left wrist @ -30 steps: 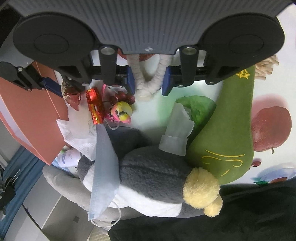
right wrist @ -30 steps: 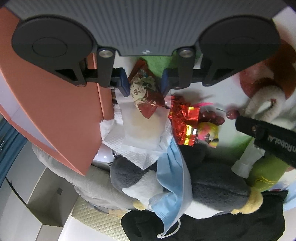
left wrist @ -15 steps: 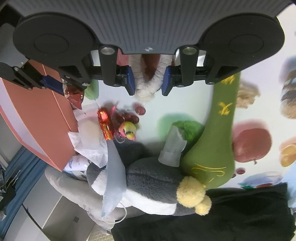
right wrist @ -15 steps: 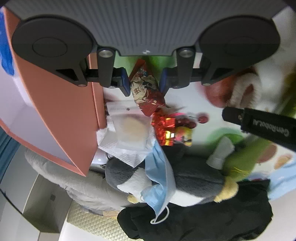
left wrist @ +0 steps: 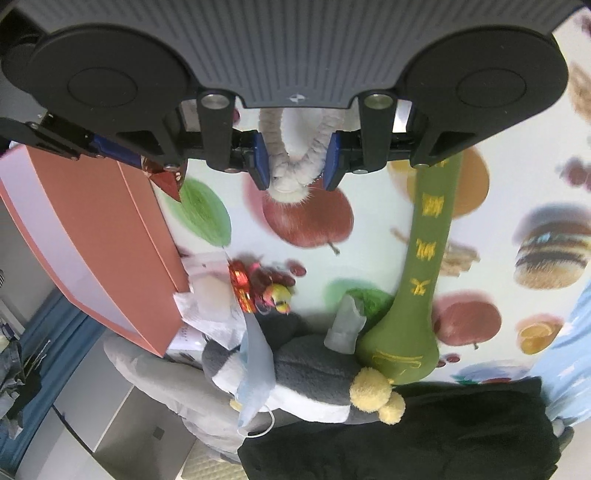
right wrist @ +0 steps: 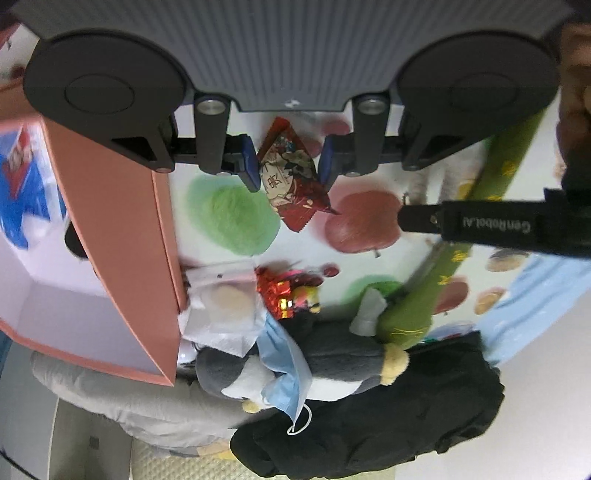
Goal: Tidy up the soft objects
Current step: 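Carry the rope ring and red candy over the pink box and release both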
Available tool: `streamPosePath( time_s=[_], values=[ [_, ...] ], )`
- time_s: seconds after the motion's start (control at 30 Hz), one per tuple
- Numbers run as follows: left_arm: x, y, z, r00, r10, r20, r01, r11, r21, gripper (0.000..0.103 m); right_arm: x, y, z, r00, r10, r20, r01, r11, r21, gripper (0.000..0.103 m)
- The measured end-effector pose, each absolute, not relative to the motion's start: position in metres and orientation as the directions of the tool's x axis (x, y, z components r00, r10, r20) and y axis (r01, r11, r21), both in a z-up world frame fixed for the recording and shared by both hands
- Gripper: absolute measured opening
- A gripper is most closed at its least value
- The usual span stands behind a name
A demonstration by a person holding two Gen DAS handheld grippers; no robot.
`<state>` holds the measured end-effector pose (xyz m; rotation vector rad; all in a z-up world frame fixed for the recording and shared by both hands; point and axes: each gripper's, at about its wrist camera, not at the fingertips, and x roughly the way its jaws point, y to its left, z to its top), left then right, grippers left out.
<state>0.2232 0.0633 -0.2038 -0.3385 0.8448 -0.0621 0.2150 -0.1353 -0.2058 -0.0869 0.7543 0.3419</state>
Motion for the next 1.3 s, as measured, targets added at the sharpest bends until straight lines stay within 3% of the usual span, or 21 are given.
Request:
streamPosePath(
  time_s=[0.33, 0.67, 1.3],
  values=[
    [0.183, 0.054, -0.19, 0.667, -0.191, -0.72, -0.082, 0.942, -0.325, 0.037, 0.185, -0.155, -0.183, 0.673, 0.326, -0.664, -0.339, 0.934, 0.114, 0.037],
    [0.175, 0.039, -0.144, 0.725, -0.211, -0.656, -0.018, 0.946, -0.324, 0.037, 0.171, -0.176, -0.145, 0.713, 0.355, -0.605, -0.328, 0.931, 0.159, 0.037],
    [0.205, -0.015, -0.027, 0.822, -0.332, -0.463, 0.19, 0.926, -0.327, 0.037, 0.171, -0.228, -0.043, 0.878, 0.298, -0.374, -0.295, 0.953, 0.067, 0.037]
  ],
)
